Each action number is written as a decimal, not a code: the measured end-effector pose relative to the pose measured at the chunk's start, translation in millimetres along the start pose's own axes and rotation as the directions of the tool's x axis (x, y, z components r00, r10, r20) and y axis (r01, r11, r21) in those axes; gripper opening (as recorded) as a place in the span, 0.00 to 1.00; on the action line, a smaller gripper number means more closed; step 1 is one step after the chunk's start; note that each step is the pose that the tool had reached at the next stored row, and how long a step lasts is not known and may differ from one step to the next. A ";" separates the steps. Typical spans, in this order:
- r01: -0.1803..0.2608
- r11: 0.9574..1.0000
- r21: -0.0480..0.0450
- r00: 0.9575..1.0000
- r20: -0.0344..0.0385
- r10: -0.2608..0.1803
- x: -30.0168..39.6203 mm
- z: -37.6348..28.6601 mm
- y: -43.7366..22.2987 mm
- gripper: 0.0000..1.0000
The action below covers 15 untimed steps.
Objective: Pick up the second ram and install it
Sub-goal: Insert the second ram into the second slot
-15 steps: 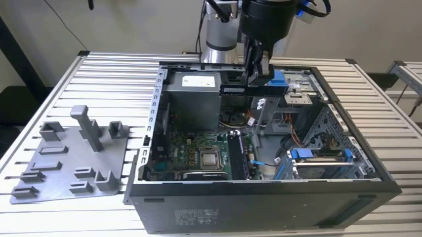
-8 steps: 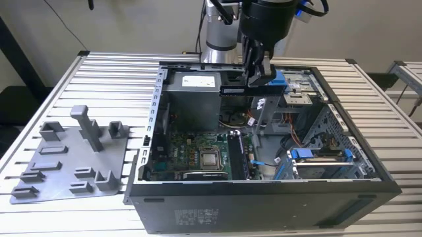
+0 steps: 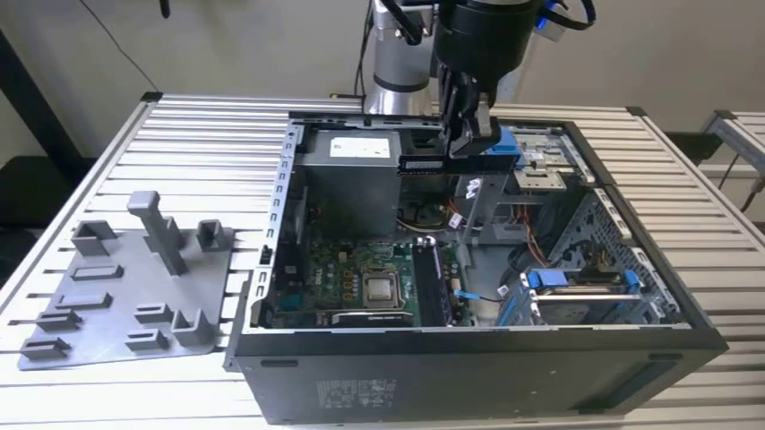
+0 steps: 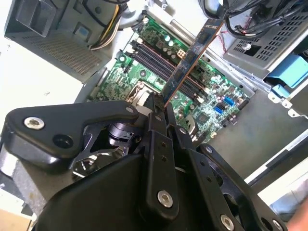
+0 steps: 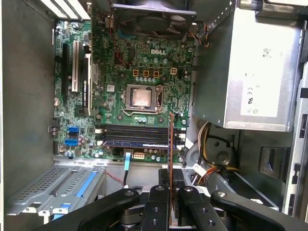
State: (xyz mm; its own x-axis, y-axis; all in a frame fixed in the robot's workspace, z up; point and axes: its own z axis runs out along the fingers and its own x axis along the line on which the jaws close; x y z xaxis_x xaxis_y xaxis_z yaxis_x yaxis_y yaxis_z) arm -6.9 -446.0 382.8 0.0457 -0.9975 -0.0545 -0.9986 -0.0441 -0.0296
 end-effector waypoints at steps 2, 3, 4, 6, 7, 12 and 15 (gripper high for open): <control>0.000 1.000 0.000 1.000 0.000 0.000 0.0 0.0 0.0 0.14; 0.000 1.000 0.000 1.000 0.000 0.000 0.0 0.1 0.0 0.14; 0.000 1.000 0.000 1.000 0.000 0.000 0.0 0.1 0.0 0.14; -0.002 1.000 0.000 1.000 0.000 0.002 0.0 0.1 0.0 0.14; -0.004 1.000 0.000 1.000 0.000 0.004 0.0 0.2 0.1 0.14; -0.036 0.999 0.002 0.999 -0.001 0.036 0.0 0.4 0.0 0.14; -0.065 0.998 0.004 0.998 -0.002 0.065 0.1 0.5 0.0 0.14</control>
State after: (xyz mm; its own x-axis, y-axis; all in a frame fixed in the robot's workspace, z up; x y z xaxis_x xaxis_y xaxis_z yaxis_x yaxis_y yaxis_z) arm -6.9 -446.0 382.2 -0.0192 -0.9983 -0.0547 -0.9993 0.0209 -0.0296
